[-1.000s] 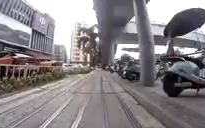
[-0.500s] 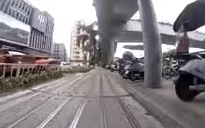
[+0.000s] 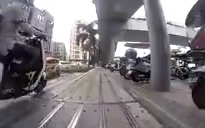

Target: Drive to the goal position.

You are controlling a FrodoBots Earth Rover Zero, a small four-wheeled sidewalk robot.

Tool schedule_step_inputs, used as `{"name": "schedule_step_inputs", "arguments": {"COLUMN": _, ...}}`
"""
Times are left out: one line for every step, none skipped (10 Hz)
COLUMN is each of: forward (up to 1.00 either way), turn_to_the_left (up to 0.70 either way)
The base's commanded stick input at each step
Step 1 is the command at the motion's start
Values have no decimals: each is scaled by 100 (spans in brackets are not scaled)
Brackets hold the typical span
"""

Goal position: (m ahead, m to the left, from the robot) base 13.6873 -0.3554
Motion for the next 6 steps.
{"name": "schedule_step_inputs", "arguments": {"forward": 70, "turn_to_the_left": 0}}
{"name": "schedule_step_inputs", "arguments": {"forward": 70, "turn_to_the_left": 0}}
{"name": "schedule_step_inputs", "arguments": {"forward": 70, "turn_to_the_left": 0}}
{"name": "schedule_step_inputs", "arguments": {"forward": 70, "turn_to_the_left": 0}}
{"name": "schedule_step_inputs", "arguments": {"forward": 70, "turn_to_the_left": 0}}
{"name": "schedule_step_inputs", "arguments": {"forward": 70, "turn_to_the_left": 0}}
